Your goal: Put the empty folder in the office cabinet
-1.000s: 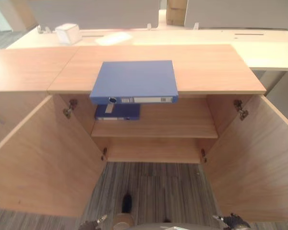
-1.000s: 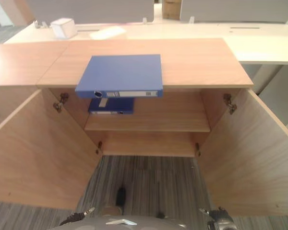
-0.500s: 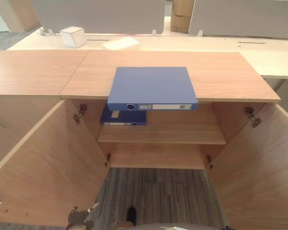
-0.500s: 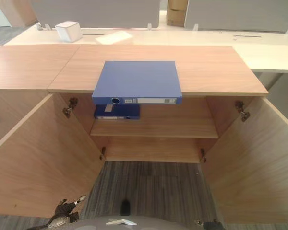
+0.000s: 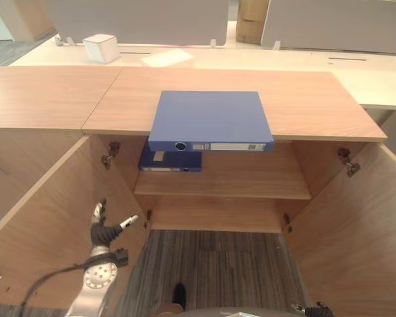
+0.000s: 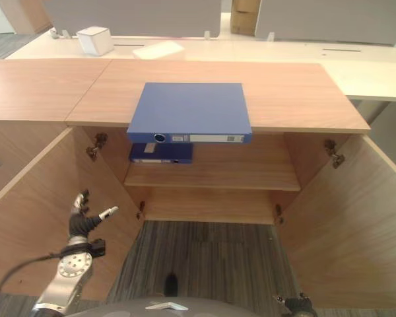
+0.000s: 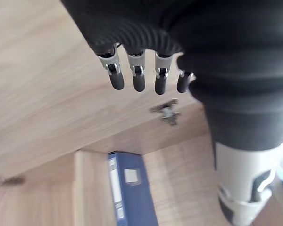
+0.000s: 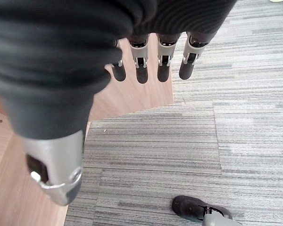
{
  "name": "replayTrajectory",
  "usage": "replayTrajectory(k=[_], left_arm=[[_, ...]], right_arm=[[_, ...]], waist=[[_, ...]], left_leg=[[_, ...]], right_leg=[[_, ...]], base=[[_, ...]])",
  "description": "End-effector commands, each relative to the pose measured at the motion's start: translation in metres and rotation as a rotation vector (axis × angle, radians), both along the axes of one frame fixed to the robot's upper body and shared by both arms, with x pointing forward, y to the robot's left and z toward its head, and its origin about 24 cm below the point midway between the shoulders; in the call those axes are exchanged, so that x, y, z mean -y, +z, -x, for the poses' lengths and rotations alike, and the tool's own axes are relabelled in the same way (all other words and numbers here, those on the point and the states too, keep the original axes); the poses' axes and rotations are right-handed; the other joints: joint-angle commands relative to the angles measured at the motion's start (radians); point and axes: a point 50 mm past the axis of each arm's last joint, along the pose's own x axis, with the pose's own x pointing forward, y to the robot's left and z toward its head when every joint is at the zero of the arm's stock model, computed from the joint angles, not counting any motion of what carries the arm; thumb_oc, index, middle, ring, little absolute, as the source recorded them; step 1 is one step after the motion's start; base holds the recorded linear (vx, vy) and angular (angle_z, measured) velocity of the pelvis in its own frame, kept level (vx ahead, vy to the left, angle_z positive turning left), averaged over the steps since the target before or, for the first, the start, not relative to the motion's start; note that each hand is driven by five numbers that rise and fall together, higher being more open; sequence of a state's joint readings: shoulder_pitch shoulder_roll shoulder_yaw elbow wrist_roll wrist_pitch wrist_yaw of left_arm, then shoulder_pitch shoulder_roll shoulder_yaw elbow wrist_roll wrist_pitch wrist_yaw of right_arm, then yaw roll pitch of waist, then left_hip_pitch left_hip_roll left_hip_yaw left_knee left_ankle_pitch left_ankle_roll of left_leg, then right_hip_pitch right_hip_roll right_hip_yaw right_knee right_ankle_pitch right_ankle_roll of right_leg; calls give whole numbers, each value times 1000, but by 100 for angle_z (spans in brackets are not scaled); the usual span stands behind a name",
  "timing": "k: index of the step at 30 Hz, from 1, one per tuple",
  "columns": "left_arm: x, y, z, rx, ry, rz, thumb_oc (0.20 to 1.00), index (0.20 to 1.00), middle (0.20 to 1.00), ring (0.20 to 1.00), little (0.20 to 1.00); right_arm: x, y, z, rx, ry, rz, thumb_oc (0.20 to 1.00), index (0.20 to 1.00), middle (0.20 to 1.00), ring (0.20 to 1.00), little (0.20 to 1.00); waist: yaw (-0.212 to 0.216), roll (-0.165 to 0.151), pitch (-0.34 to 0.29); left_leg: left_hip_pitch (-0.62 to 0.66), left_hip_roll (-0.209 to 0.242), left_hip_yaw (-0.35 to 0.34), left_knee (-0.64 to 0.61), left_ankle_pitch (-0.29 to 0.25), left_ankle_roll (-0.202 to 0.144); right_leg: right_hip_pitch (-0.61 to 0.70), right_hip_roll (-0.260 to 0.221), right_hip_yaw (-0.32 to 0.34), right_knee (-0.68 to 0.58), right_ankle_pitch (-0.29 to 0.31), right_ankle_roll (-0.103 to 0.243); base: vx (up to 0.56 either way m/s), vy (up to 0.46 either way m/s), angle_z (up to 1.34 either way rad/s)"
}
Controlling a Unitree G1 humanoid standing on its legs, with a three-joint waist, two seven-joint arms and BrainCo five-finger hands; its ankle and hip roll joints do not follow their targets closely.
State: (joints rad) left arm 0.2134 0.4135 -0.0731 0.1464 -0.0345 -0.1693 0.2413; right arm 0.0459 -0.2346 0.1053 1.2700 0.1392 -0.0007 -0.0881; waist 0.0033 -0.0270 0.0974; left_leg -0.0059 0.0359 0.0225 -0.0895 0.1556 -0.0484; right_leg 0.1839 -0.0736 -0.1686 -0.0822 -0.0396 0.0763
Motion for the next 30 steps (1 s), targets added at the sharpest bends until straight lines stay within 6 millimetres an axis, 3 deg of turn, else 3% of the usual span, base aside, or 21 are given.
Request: replayTrajectory(k=[1, 5, 10, 19, 30], left_arm=[[-9, 40, -18, 205, 6, -199, 1000, 1000, 1000, 1000, 1000], [-5, 59, -26, 277, -47, -262, 1000, 1000, 1000, 1000, 1000], [-5, 62, -26, 285, -51, -280, 1000, 1000, 1000, 1000, 1000], [-14, 88, -44, 370, -82, -722, 1000, 1000, 1000, 1000, 1000], [-8, 115, -68, 460, -130, -952, 1000, 1000, 1000, 1000, 1000]], right_arm=[[2, 2, -11, 10, 18, 29, 1000, 1000, 1000, 1000, 1000], [1, 2, -13, 4, 69, 31, 1000, 1000, 1000, 1000, 1000], [1, 2, -14, 5, 72, 32, 1000, 1000, 1000, 1000, 1000], [1, 1, -11, -1, 74, 42, 1000, 1000, 1000, 1000, 1000], [3, 2, -8, -3, 84, 43, 1000, 1000, 1000, 1000, 1000]], waist=[[1, -18, 15], [-5, -18, 11], [-6, -18, 12], [-33, -8, -4], [-59, -1, -16]], left_leg=[[111, 30, 27, 2, -198, -52], [119, 32, 31, 2, -202, -53], [121, 33, 33, 2, -203, -53], [137, 38, 52, 2, -208, -57], [140, 43, 69, 2, -209, -60]], right_leg=[[-60, -40, 2, -5, -8, 67], [-59, -37, 8, -5, -8, 65], [-58, -37, 9, -5, -8, 65], [-49, -30, 19, -5, -15, 65], [-52, -26, 28, -5, -15, 67]], base=[[39, -18, -4], [11, -19, -7], [1, -4, -5], [7, -13, -1], [-4, -10, -5]])
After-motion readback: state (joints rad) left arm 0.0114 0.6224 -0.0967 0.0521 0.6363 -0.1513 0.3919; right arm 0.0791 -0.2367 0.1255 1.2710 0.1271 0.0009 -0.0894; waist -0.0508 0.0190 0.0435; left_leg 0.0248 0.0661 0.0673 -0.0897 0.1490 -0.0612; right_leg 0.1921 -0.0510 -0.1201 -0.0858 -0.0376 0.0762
